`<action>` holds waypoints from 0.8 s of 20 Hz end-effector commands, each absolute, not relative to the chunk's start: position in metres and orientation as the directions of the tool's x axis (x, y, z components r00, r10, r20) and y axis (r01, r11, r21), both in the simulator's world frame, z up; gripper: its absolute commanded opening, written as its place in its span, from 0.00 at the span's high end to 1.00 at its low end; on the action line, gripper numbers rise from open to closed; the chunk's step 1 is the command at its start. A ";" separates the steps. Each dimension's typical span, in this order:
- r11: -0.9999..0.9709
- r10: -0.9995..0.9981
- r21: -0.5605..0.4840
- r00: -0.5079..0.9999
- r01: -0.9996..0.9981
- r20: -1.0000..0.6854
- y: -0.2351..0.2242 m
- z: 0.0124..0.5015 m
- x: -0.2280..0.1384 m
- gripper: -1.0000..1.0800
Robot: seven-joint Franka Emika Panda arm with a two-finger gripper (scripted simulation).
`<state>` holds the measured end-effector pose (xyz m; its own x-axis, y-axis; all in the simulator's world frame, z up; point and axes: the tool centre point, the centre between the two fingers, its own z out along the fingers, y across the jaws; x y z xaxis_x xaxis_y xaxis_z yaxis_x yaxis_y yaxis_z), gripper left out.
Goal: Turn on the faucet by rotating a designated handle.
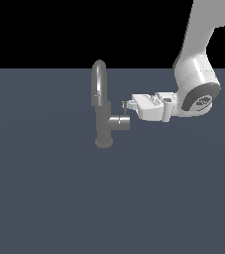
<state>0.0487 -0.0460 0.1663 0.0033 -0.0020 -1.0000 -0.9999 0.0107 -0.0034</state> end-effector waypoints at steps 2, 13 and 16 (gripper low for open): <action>0.008 0.000 -0.002 0.002 -1.000 -1.000 -0.046 0.169 0.037 1.00; 0.010 -0.002 -0.005 0.005 -1.000 -1.000 -0.045 0.165 0.015 1.00; 0.009 -0.001 -0.004 0.004 -1.000 -1.000 -0.045 0.159 0.004 1.00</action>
